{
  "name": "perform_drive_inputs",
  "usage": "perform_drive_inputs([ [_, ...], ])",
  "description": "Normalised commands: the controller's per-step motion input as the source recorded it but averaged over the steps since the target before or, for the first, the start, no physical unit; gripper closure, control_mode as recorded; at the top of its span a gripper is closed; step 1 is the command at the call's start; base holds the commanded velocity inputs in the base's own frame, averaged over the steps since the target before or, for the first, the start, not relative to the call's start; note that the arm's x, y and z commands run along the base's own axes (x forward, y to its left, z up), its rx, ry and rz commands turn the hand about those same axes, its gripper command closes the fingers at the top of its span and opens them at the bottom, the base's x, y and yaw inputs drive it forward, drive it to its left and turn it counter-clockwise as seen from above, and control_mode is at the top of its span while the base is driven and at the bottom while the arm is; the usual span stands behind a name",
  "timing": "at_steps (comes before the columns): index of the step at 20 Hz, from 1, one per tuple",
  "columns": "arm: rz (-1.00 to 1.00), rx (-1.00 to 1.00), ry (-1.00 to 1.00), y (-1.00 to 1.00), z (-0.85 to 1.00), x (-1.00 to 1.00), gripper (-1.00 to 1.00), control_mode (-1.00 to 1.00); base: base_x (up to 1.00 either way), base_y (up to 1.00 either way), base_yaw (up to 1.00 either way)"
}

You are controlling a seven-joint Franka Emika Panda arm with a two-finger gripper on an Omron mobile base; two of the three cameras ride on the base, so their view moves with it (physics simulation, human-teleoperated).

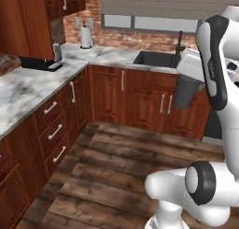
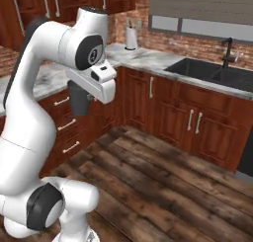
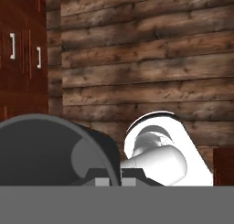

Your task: There is a bowl on the dining counter. Grab a lemon wedge from the fridge and place it in the bowl. Then get the liquor bottle and glass cup from the cabinet and place them next to the bowl.

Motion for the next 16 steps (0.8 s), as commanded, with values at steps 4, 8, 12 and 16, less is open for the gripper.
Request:
perform_drive_inputs([
  [4, 0.0, 0.0, 0.0, 0.0, 0.0, 0.0, 1.0, 1.0, 0.9, -0.48, -0.46],
  [8, 0.0, 0.0, 0.0, 0.0, 0.0, 0.0, 1.0, 1.0, 0.73, -0.41, -0.53],
  [12, 0.0, 0.0, 0.0, 0.0, 0.0, 0.0, 1.0, 1.0, 0.49, -0.35, -0.63],
  [16, 0.0, 0.0, 0.0, 0.0, 0.0, 0.0, 1.0, 1.0, 0.41, -0.34, -0.66],
])
